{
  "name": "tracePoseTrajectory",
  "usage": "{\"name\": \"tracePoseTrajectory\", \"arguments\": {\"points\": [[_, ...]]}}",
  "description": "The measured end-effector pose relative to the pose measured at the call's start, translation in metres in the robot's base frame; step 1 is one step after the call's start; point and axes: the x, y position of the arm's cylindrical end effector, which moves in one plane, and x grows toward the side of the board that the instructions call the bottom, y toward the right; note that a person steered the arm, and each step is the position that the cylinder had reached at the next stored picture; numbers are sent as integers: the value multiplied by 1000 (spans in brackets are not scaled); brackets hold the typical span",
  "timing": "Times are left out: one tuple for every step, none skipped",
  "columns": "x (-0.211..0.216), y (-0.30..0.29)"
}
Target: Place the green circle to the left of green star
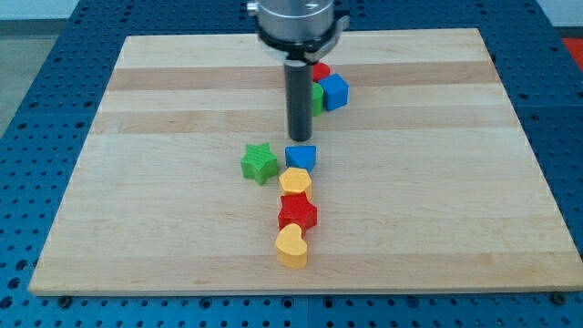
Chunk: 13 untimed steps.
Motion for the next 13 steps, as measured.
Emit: {"name": "tracePoseTrajectory", "arguments": {"points": [[-21, 8], [-42, 12], [-54, 15], [-67, 25], [-82, 25], [-89, 21], [-89, 10], [-89, 3], [-89, -11], [-89, -11], [-89, -17], [-95, -25], [-96, -38]]}}
